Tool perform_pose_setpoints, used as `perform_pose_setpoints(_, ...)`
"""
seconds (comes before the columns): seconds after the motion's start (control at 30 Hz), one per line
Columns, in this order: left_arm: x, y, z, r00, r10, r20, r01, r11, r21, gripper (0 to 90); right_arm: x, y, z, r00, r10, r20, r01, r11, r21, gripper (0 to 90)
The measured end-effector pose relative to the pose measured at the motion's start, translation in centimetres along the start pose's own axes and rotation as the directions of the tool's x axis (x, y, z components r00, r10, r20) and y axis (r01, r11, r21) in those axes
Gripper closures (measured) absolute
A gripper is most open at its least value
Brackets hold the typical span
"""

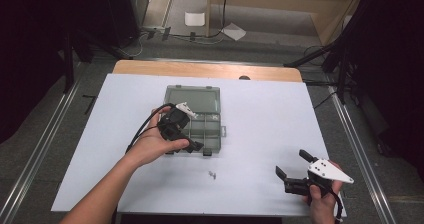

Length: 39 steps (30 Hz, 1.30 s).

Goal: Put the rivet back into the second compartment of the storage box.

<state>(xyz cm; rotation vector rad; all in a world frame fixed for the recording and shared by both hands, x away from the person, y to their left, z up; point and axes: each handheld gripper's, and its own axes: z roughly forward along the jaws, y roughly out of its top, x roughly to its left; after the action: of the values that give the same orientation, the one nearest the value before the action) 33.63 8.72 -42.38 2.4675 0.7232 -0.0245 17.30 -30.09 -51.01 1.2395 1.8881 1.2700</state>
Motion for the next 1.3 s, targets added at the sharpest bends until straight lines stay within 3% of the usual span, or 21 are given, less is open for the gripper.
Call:
perform_pose_setpoints(0.3,-2.1,-0.3,0.3,0.999,0.042,0.014,-0.042,0.9991,0.007,0.0,0.0,0.0,0.0,1.0,0.002,0.0,-0.002,1.0,-0.003,0.0)
perform_pose_setpoints(0.57,-4.0,-0.6,0.7,0.9942,0.101,0.038,-0.102,0.9943,0.031,1.9,0.0,0.0,0.0,1.0,0.0,0.001,0.0,1.0,0.0,0.0)
perform_pose_setpoints(0.63,-4.3,-0.7,0.9,0.9938,0.101,0.046,-0.103,0.9942,0.032,6.1,0.0,0.0,0.0,1.0,-0.001,0.002,0.001,1.0,-0.001,0.0)
perform_pose_setpoints(0.83,-5.1,-0.9,1.4,0.9912,0.119,0.058,-0.122,0.9917,0.042,6.6,0.0,0.0,0.0,1.0,-0.006,0.002,0.006,1.0,-0.002,0.0)
perform_pose_setpoints(0.9,-5.3,-1.1,1.4,0.9885,0.137,0.065,-0.139,0.9894,0.042,16.2,0.0,0.0,-0.1,1.0,-0.005,0.003,0.005,1.0,-0.001,0.0)
perform_pose_setpoints(1.2,-5.8,-1.6,2.1,0.9827,0.163,0.087,-0.169,0.9837,0.061,37.0,0.0,0.1,-0.1,1.0,-0.003,0.004,0.003,1.0,0.0,0.0)
perform_pose_setpoints(1.3,-5.8,-1.8,2.4,0.9834,0.159,0.088,-0.165,0.9838,0.069,43.8,0.0,0.1,-0.1,1.0,-0.003,0.004,0.004,1.0,-0.001,0.0)
